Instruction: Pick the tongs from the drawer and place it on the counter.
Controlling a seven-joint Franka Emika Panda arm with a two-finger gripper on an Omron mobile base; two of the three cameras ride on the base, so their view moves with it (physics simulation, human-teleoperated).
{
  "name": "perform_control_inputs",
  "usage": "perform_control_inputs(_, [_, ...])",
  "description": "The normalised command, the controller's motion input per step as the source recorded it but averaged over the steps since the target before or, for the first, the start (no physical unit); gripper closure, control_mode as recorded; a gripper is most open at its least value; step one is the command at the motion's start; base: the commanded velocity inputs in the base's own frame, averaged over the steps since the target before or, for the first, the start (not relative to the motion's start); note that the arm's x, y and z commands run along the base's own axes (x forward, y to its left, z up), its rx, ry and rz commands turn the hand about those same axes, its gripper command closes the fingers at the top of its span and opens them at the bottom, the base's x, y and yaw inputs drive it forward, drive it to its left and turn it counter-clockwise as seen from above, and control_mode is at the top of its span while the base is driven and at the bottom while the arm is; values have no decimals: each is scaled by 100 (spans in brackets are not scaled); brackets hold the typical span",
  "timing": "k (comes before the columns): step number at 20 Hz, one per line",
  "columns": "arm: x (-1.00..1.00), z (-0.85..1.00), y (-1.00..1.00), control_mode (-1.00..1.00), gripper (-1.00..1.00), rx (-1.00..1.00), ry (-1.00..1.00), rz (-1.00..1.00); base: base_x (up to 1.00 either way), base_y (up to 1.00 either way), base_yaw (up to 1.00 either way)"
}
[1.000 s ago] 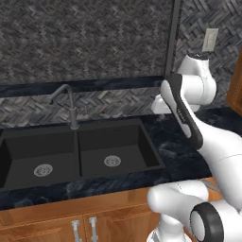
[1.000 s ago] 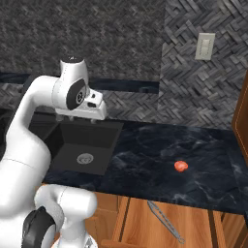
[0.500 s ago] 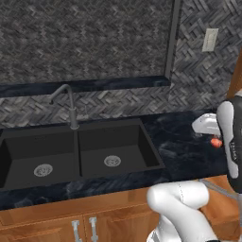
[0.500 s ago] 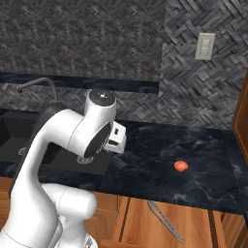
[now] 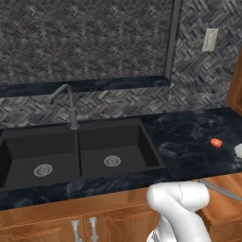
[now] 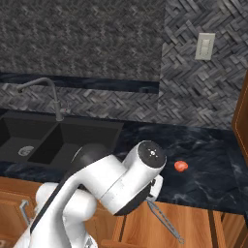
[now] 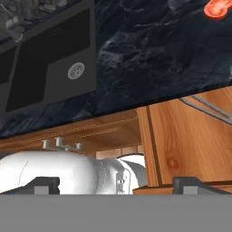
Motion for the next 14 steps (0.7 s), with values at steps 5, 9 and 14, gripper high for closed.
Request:
perform_control_inputs(5, [-4, -48, -98, -100, -100, 0, 29, -3, 0, 0, 0])
perform_control_inputs(9, [1, -82, -65, -100, -100, -1, 16, 0, 0, 0, 0])
perform_control_inputs(14, [15, -98, -24, -100, -100, -9, 5, 0, 0, 0, 0])
